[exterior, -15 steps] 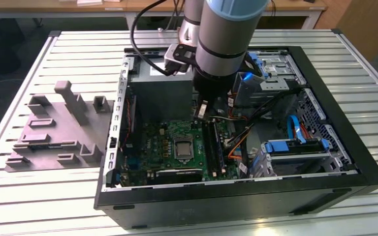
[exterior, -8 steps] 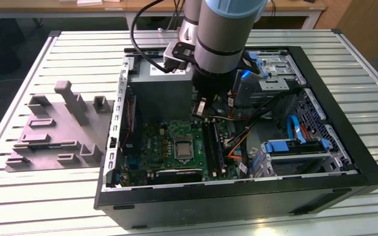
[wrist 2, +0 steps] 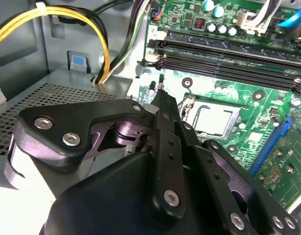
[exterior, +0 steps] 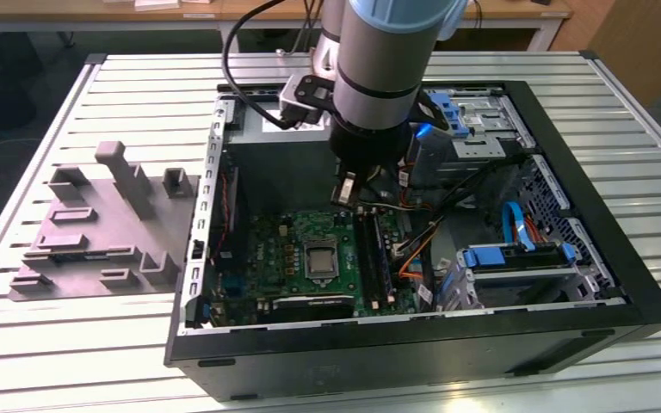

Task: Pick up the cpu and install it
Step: 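Install the first cpu locking lever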

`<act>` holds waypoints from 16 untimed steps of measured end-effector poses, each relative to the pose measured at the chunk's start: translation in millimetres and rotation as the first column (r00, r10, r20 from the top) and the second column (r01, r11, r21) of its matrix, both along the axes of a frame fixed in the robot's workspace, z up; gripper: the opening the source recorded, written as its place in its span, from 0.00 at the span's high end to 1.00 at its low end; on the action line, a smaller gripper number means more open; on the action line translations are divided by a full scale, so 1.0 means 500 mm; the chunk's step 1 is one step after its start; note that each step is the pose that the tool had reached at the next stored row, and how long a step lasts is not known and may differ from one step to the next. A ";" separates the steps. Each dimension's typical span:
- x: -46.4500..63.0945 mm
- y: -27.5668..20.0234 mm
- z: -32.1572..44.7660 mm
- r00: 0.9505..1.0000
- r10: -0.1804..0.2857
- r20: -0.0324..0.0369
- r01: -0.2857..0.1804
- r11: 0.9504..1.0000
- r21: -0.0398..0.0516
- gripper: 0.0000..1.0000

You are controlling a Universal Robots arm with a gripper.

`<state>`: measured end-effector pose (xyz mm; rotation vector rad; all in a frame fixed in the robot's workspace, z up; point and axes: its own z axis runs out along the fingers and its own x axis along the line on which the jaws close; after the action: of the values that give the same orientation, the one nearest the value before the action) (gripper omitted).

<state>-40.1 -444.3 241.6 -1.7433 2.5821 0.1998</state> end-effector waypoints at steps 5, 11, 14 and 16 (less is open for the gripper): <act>-0.001 -0.0067 0.000 1.000 0.007 0.000 -0.007 1.000 -0.019 0.89; -0.002 -0.0182 0.000 1.000 0.010 0.000 -0.010 0.999 -0.049 0.89; -0.005 -0.0205 0.000 1.000 0.025 0.000 -0.025 0.998 -0.054 0.89; -0.006 -0.0208 0.000 0.999 0.048 0.000 -0.048 0.997 -0.054 0.89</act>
<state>-43.2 -454.7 241.6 -1.8233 2.5706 0.1315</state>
